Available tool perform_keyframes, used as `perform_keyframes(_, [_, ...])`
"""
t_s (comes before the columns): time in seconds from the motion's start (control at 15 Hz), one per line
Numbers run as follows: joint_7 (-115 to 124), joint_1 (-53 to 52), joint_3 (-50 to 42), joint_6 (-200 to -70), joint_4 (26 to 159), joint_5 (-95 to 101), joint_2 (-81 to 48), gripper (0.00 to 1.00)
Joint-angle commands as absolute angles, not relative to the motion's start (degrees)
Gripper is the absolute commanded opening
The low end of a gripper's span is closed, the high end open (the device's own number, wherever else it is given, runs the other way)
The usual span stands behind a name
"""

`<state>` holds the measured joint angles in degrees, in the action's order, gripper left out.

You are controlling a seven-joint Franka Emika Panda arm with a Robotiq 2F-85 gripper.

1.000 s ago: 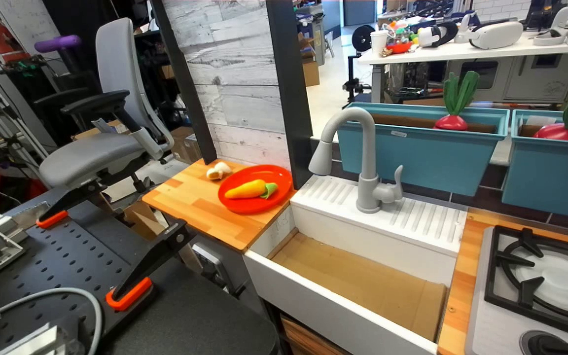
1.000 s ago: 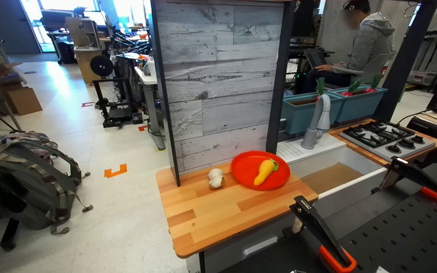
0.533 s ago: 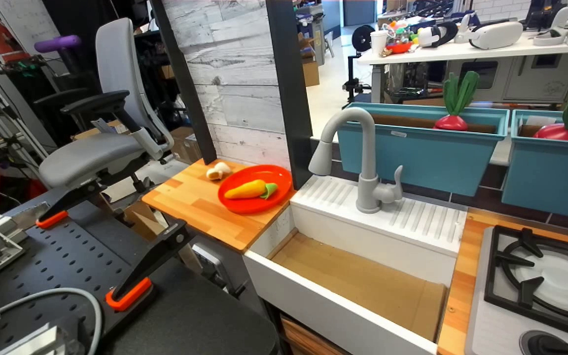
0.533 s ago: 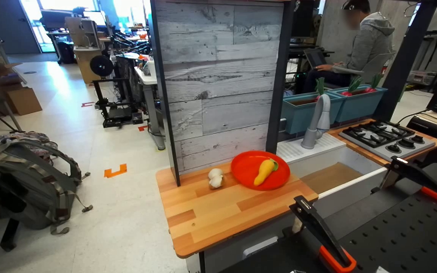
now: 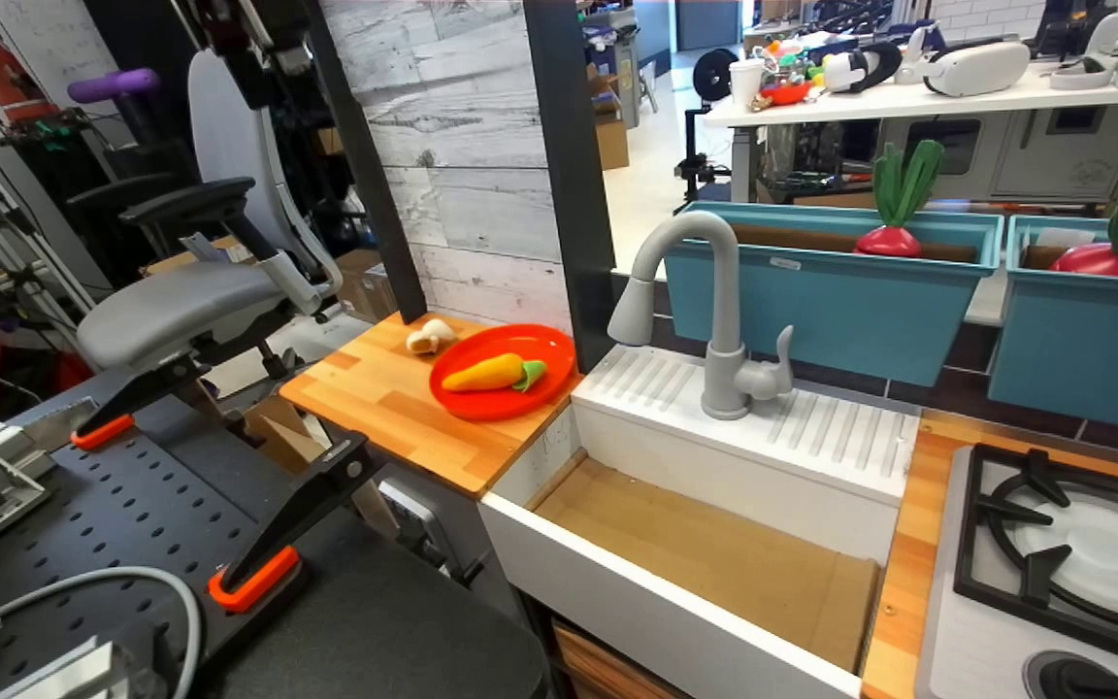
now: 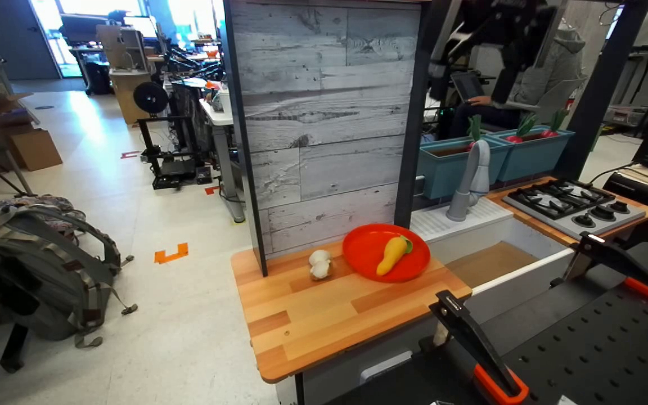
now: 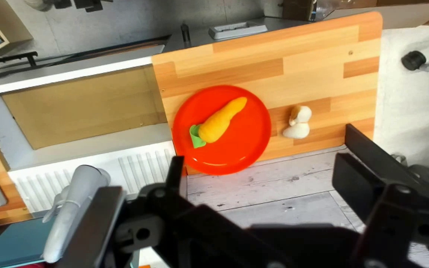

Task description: Move the carrot toy from the res plate onto the counter

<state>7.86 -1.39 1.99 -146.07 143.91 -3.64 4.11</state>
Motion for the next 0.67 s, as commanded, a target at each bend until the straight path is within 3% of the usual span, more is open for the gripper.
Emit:
perform_keyframes(0.0, [13.7, -2.1, 2.9, -155.2, 139.3, -1.6, -7.9, 1.00])
perform_keyframes(0.6, [18.1, -4.4, -0.2, -157.5, 123.9, -4.0, -31.5, 1.00])
